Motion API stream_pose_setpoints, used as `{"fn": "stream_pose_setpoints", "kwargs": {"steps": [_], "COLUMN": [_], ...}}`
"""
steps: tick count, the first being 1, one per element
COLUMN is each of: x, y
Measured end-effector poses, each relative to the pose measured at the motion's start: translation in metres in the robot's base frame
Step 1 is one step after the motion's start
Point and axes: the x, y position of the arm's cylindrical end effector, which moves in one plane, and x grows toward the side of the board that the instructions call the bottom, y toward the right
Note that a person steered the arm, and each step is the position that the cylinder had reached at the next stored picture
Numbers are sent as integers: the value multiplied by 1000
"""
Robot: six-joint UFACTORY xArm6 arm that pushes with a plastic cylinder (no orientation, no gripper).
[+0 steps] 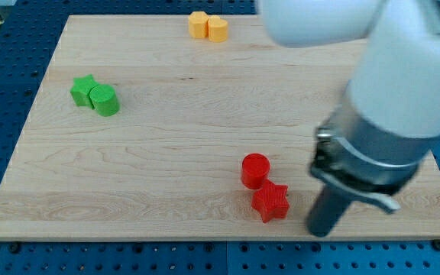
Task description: Move the red star into the red circle
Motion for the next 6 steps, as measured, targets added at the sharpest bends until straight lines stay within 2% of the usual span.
{"fn": "stream_pose_setpoints", "kwargs": {"steps": [1,4,6], "x": [1,1,-3], "y": [-30,-67,-59]}}
